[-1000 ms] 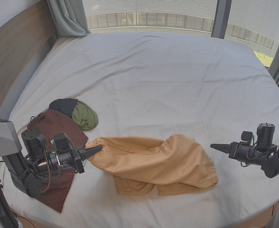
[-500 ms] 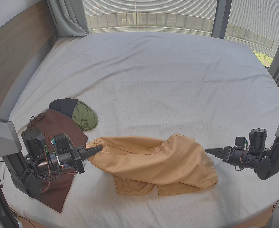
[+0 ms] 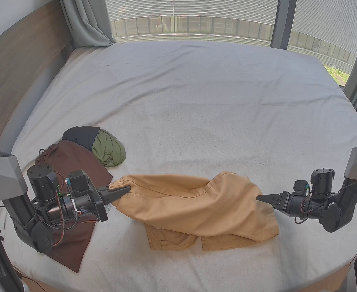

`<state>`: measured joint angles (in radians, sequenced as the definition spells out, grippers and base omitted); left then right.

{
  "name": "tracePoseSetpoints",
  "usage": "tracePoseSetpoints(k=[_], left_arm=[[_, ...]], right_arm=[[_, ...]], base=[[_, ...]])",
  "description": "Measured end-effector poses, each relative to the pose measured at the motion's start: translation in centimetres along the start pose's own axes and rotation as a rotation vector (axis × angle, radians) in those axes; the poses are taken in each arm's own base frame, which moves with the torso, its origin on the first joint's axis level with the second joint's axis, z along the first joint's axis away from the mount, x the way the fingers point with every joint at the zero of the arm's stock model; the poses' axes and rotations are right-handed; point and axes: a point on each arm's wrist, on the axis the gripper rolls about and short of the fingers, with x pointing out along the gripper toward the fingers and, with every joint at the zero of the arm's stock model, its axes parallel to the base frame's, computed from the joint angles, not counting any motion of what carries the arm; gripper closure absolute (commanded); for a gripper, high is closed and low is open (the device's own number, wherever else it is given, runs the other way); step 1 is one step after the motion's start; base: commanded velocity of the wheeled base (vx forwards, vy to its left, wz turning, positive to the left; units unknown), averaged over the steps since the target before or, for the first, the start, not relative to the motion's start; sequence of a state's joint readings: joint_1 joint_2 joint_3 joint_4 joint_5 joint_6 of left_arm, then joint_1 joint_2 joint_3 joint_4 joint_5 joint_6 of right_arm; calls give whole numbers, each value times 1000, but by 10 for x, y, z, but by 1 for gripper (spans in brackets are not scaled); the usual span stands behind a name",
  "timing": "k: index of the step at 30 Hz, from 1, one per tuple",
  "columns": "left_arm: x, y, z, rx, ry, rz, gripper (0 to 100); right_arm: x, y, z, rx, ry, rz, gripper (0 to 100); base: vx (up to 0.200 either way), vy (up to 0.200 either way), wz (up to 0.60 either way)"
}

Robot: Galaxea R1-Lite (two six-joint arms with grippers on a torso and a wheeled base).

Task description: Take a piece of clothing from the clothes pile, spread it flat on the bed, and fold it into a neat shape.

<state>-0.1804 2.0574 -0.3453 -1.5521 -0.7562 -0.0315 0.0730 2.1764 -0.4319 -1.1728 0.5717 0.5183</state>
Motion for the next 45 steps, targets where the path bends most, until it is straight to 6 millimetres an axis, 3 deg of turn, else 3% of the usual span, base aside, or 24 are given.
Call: tracePoseSetpoints(k=[12,22,27,43,44,45], left_arm=[[0,2,2,6,-8,4,100],[0,2,3,8,-11,5,100],[0,2,3,8,-12,5,100],[0,2,3,8,-12,5,100],[0,2,3,9,-13,4,100],[0,2,3,9,-13,4,100]], right_arm=[[-5,22,-8,-37,-20,74,0],[-25,41,-8,-64,0,173,0],[-32,38,-4,-50,-16,172,0],[-19,23,-10,-15,15,149,0],[-19,23,-8,-21,5,153,100],[-19,23,-8,-22,4,154,100]], base=[[0,0,0],[0,0,0],[0,0,0],[0,0,0],[0,0,0],[0,0,0]])
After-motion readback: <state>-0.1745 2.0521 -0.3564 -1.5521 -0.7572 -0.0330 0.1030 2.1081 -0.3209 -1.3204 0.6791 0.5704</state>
